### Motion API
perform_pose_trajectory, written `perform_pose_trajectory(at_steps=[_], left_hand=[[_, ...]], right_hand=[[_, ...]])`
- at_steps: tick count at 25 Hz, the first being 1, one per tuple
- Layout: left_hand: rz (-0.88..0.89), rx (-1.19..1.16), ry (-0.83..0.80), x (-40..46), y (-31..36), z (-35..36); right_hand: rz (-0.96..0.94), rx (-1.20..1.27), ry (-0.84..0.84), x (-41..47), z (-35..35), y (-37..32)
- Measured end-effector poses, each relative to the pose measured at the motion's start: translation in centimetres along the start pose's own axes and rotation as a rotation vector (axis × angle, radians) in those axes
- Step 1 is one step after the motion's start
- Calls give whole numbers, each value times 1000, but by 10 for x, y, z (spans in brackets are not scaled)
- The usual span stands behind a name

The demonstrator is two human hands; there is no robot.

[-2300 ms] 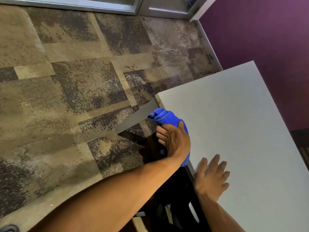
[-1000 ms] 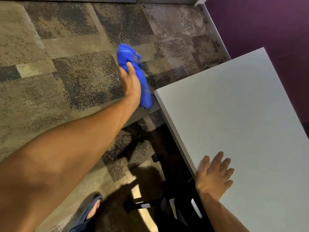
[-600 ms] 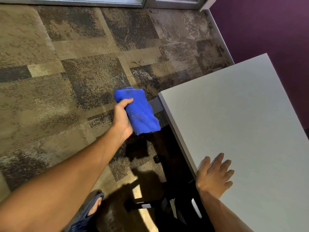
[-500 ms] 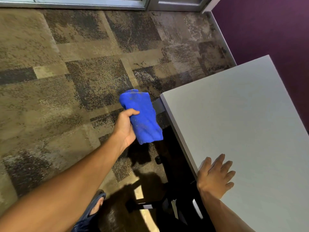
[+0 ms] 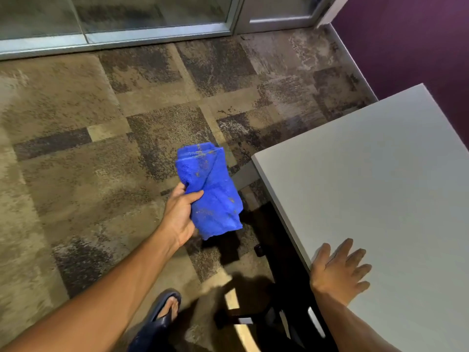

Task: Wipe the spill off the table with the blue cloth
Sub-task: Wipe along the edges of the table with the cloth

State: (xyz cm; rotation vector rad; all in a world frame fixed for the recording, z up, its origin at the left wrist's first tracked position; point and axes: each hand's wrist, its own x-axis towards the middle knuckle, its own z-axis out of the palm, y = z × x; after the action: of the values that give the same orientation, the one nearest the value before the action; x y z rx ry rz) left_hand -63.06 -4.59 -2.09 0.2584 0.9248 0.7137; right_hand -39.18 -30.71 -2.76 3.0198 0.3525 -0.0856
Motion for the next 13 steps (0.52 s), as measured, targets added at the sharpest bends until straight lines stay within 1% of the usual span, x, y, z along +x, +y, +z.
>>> perform_pose_trajectory(at_steps=[2, 4, 8, 9, 11, 13], left_hand=[[43, 50, 51, -12, 11, -11], [83, 49, 68, -24, 21, -23], [128, -108, 66, -44, 42, -37], [131, -102, 54, -49, 47, -39], [163, -12, 23, -59, 56, -43], [197, 135, 33, -69, 62, -46]], right_hand=[[-5, -3, -27, -1, -3, -1], [15, 3, -45, -2, -7, -3], [21, 27, -97, -5, -14, -6], [26, 29, -98, -5, -15, -5], [43, 36, -137, -7, -18, -9], [35, 42, -165, -9, -23, -10]])
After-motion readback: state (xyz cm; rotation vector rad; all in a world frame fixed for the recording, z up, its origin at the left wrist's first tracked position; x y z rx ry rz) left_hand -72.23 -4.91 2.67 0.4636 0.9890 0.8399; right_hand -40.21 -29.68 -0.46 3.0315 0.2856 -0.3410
